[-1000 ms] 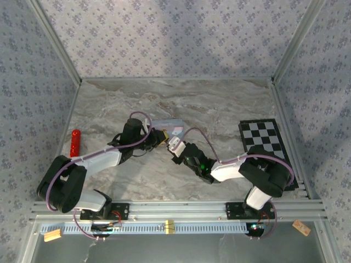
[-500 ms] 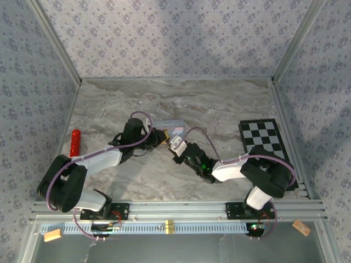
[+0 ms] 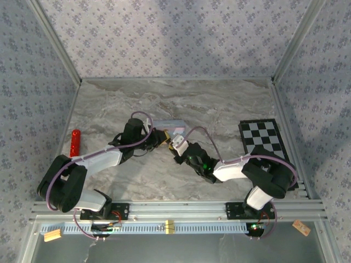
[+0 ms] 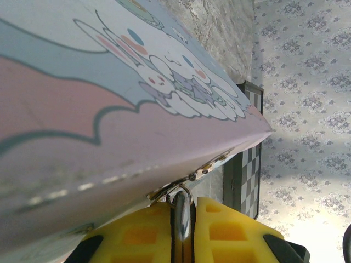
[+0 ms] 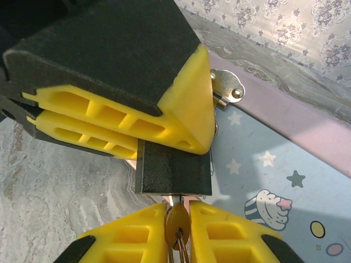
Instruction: Unlock the padlock with the key
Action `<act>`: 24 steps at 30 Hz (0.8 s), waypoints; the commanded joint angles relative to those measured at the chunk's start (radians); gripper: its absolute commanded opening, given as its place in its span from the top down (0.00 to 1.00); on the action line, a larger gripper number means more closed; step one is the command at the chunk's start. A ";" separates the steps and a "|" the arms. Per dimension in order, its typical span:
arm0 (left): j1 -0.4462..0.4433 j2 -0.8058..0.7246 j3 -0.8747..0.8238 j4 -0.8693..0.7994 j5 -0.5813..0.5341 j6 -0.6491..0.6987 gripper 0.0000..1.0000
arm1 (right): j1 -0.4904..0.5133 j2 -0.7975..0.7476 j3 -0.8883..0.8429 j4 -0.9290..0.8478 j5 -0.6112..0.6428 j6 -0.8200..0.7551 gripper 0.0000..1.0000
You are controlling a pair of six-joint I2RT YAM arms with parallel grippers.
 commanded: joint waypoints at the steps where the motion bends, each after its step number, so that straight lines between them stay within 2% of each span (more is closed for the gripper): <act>1: -0.012 -0.005 0.044 0.052 0.048 0.037 1.00 | -0.023 -0.030 -0.014 0.019 0.005 0.054 0.84; 13: -0.012 -0.002 0.038 0.050 0.042 0.045 1.00 | -0.069 -0.045 -0.020 -0.018 -0.096 0.178 0.85; 24: -0.012 0.008 0.033 0.055 0.036 0.053 1.00 | -0.128 -0.069 -0.018 -0.057 -0.268 0.344 0.90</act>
